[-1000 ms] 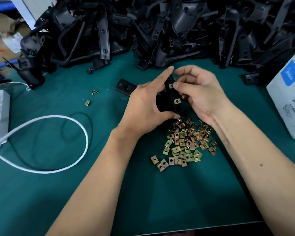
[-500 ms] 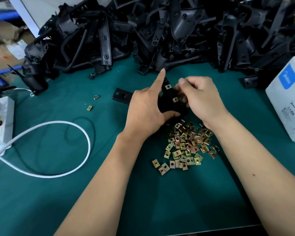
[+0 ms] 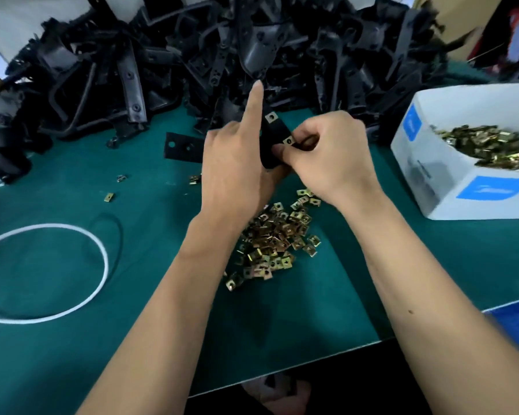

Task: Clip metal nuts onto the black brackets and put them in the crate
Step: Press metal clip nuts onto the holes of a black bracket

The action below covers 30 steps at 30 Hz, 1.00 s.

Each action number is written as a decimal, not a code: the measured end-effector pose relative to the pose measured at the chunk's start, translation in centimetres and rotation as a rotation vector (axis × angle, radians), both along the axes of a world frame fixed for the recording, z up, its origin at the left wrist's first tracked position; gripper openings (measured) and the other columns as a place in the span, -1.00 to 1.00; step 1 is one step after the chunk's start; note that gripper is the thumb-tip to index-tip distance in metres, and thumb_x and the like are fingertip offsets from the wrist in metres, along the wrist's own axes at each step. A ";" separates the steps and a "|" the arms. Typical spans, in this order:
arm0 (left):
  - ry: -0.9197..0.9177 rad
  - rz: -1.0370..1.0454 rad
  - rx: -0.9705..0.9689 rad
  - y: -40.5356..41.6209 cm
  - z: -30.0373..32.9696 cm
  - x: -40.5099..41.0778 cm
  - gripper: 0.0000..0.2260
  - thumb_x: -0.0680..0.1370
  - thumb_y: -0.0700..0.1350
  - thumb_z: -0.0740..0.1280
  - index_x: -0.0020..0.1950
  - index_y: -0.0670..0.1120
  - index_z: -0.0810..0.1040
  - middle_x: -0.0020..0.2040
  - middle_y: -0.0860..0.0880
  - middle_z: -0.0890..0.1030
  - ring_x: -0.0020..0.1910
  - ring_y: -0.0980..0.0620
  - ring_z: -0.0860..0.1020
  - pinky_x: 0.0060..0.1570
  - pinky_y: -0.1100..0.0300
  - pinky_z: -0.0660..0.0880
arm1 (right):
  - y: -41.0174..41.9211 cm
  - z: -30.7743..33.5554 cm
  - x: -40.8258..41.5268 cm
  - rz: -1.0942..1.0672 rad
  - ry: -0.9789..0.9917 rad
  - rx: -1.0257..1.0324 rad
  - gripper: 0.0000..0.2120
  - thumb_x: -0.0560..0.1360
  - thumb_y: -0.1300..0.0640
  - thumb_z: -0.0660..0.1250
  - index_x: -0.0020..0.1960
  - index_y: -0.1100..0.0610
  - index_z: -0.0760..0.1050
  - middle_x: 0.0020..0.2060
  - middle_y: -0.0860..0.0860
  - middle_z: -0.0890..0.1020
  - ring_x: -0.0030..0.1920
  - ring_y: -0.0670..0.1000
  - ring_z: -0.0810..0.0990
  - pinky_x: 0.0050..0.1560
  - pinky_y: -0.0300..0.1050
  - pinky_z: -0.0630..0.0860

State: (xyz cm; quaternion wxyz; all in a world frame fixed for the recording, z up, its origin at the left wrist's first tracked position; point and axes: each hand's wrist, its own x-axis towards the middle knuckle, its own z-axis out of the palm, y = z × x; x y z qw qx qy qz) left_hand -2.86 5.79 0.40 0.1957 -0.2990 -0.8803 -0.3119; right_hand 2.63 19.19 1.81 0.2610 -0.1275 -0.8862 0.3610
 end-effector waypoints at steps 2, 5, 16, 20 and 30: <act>0.041 -0.045 0.005 2.4 1.7 1.4 -0.11 0.46 -0.04 0.52 0.68 -0.14 0.12 -0.02 -0.13 0.65 -0.02 -0.16 0.61 0.10 -0.15 0.54 | 1.9 1.2 2.1 -0.072 0.046 0.038 -0.71 0.41 -0.06 0.55 -0.33 0.09 0.58 -0.45 -0.08 0.57 -0.42 -0.10 0.48 -0.40 -0.22 0.35; 0.116 -0.193 0.001 7.4 3.9 5.0 -0.10 0.44 -0.05 0.49 0.67 -0.16 0.12 -0.07 -0.11 0.64 -0.06 -0.16 0.58 0.05 -0.12 0.53 | 6.4 2.6 7.0 -0.165 0.100 -0.021 -0.74 0.40 -0.09 0.51 -0.24 0.06 0.54 -0.41 -0.08 0.56 -0.39 -0.09 0.47 -0.29 -0.13 0.42; 0.320 -0.996 -0.279 27.9 0.4 23.9 -0.22 0.53 -0.08 0.37 0.68 -0.08 0.08 0.43 -0.03 0.47 0.32 -0.07 0.54 0.27 0.01 0.44 | 19.0 -5.8 29.4 -0.711 0.614 -0.429 -0.75 0.53 0.25 0.36 0.20 0.12 0.59 0.08 0.18 0.70 0.03 0.03 0.64 0.16 0.07 0.56; 0.155 -1.133 -0.502 30.3 -6.4 28.8 -0.22 0.54 -0.10 0.44 0.67 -0.10 0.13 0.61 -0.09 0.26 0.51 -0.10 0.37 0.45 0.04 0.31 | 21.4 -13.6 35.0 -1.005 0.437 -0.803 -0.79 0.52 0.24 0.43 0.15 0.14 0.65 0.06 0.25 0.70 -0.02 0.10 0.65 0.22 0.20 0.59; -0.223 -1.114 -0.952 28.7 -17.6 30.9 -0.48 0.53 -0.03 0.48 0.46 -0.09 0.49 0.54 -0.12 0.31 0.49 -0.19 0.33 0.49 -0.05 0.31 | 19.3 -28.5 41.9 -1.308 -0.156 -1.143 -0.72 0.54 0.19 0.47 0.18 0.32 0.57 -0.04 0.22 0.67 -0.04 0.22 0.67 -0.08 0.06 0.64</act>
